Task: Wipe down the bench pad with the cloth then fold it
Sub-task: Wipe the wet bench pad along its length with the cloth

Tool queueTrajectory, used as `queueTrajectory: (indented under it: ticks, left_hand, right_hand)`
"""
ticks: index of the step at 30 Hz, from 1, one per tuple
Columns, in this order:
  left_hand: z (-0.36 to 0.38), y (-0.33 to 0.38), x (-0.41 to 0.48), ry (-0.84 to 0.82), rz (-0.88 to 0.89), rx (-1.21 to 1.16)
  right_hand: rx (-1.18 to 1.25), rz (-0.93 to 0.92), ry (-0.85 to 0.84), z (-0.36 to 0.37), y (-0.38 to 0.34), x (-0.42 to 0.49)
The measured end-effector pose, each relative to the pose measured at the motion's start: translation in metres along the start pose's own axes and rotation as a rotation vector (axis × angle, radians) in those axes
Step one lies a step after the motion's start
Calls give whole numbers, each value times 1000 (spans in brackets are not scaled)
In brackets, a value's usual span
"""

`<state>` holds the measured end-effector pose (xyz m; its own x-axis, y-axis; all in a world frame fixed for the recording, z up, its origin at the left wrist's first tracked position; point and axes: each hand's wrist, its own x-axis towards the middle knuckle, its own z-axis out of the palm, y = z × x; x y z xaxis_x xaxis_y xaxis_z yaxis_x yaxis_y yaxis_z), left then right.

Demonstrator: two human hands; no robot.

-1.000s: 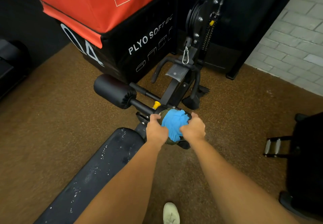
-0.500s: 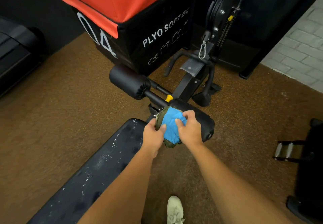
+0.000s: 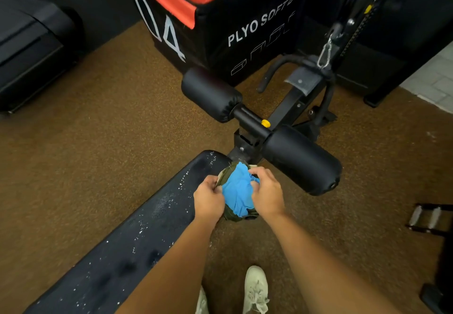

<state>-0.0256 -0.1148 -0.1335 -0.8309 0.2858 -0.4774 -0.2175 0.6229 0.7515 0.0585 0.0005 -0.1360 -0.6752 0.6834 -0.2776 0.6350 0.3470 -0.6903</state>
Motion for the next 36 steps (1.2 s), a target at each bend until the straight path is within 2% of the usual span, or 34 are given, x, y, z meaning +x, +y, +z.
queueTrajectory:
  ticks: [7, 17, 20, 23, 27, 31, 36]
  left_hand:
    - [-9, -32, 24, 51, 24, 103]
    - [-5, -65, 63, 25, 80, 213]
    - [-5, -75, 74, 18, 123, 254]
    - [-8, -85, 81, 26, 165, 347]
    - [-10, -96, 86, 61, 266, 440]
    - [-9, -114, 90, 95, 371, 672]
    - [-11, -136, 92, 87, 402, 842]
  right_hand:
    - [-40, 49, -25, 42, 12, 7]
    - [-148, 55, -72, 83, 23, 33]
    - [-281, 9, -21, 94, 27, 37]
    - [-469, -85, 18, 106, 25, 38]
    - [-565, -196, -51, 124, 20, 37]
    - [-642, -164, -191, 143, 29, 35]
    - [-674, -164, -133, 167, 36, 26]
